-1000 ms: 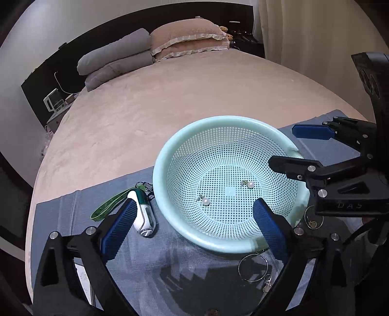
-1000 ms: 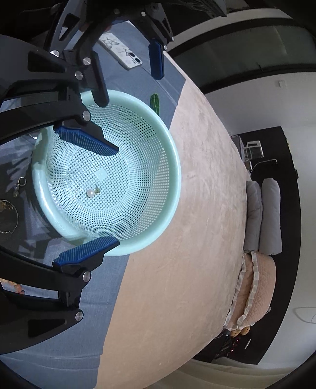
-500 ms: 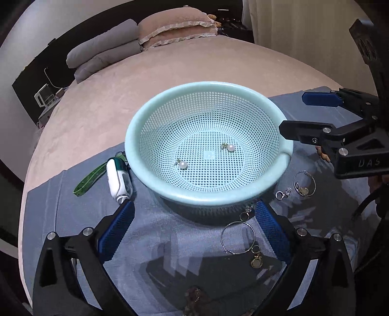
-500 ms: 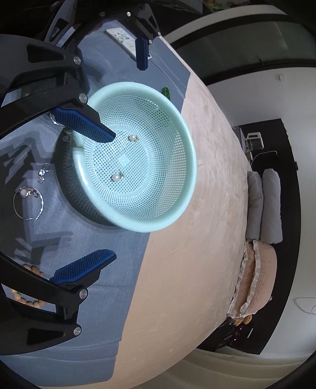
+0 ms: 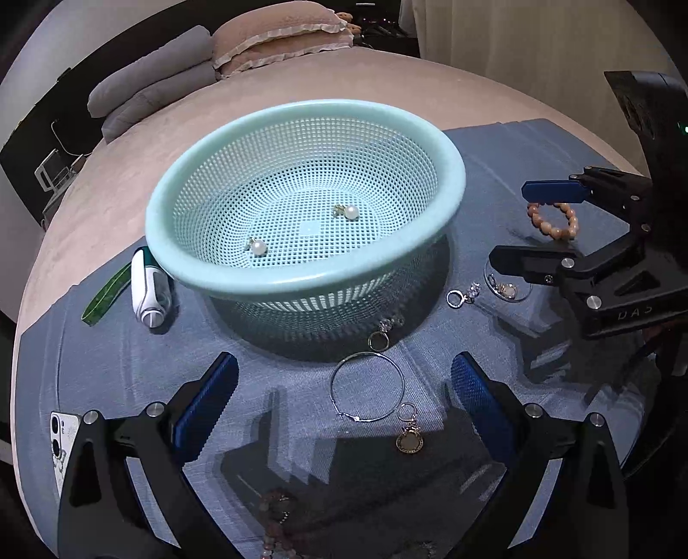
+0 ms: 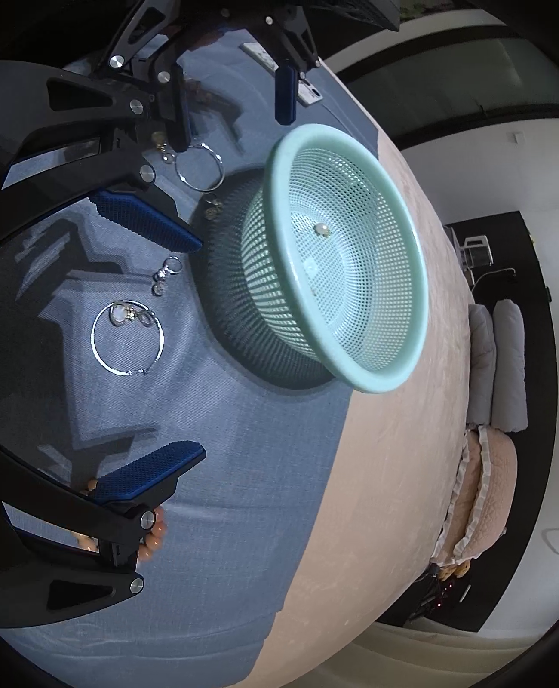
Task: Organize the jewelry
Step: 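Withdraw the right gripper from the basket toward the silver hoop earrings, then close the right gripper on the silver hoop earring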
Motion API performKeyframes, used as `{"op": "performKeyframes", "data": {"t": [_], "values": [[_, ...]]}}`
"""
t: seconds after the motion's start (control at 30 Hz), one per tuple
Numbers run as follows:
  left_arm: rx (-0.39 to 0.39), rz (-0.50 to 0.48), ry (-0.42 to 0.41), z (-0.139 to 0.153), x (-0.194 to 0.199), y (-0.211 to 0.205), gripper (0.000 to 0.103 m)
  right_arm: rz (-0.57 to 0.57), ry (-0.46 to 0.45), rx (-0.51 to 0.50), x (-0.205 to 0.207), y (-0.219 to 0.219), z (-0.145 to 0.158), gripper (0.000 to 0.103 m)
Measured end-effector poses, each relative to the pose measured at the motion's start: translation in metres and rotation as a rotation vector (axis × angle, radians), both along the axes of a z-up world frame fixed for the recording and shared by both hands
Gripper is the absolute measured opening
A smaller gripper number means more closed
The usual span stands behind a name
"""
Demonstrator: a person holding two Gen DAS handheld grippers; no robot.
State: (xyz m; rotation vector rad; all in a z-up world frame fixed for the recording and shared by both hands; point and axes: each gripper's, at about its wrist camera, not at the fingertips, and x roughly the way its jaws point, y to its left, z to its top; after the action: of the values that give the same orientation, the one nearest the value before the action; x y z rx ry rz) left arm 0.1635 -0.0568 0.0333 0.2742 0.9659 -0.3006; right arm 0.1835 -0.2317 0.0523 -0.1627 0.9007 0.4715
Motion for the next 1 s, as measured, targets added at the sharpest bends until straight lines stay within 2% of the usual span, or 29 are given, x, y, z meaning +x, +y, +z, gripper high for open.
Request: {"op": "performKeyframes", "data": {"t": [0.2,0.33,0.4,0.47,0.53,0.7,0.87,0.93,0.97,1.0], "values": [[0.008,0.024,0.050,-0.017,0.009,-0.001,0.097,0.023,0.045,-0.026,-0.003,0.010,-0.024,0.085],[0.011,0.043,0.092,-0.028,0.016,0.000,0.097,0.007,0.085,0.005,-0.001,0.006,-0.039,0.086],[-0.016,0.050,0.130,-0.035,0.021,0.005,0.098,0.005,0.093,0.011,0.001,0.006,-0.041,0.088],[-0.079,0.070,0.159,-0.039,0.025,0.013,0.098,0.013,0.095,0.003,0.002,0.009,-0.043,0.092],[-0.072,0.052,0.154,-0.041,0.025,0.013,0.099,0.021,0.093,-0.003,0.003,0.012,-0.045,0.096],[-0.058,0.062,0.128,-0.042,0.021,0.008,0.099,0.012,0.052,-0.004,-0.004,0.012,-0.049,0.096],[-0.070,0.079,0.048,-0.043,0.007,0.009,0.098,0.000,0.043,-0.008,-0.008,0.012,-0.052,0.095],[-0.084,0.091,0.032,-0.043,-0.007,0.015,0.094,-0.009,0.039,-0.007,-0.010,0.013,-0.052,0.093],[-0.085,0.086,0.027,-0.041,-0.010,0.014,0.087,-0.016,0.034,-0.006,-0.013,0.013,-0.052,0.092],[-0.088,0.075,0.017,-0.040,-0.016,0.011,0.072,-0.027,0.027,-0.001,-0.015,0.011,-0.051,0.086]]}}
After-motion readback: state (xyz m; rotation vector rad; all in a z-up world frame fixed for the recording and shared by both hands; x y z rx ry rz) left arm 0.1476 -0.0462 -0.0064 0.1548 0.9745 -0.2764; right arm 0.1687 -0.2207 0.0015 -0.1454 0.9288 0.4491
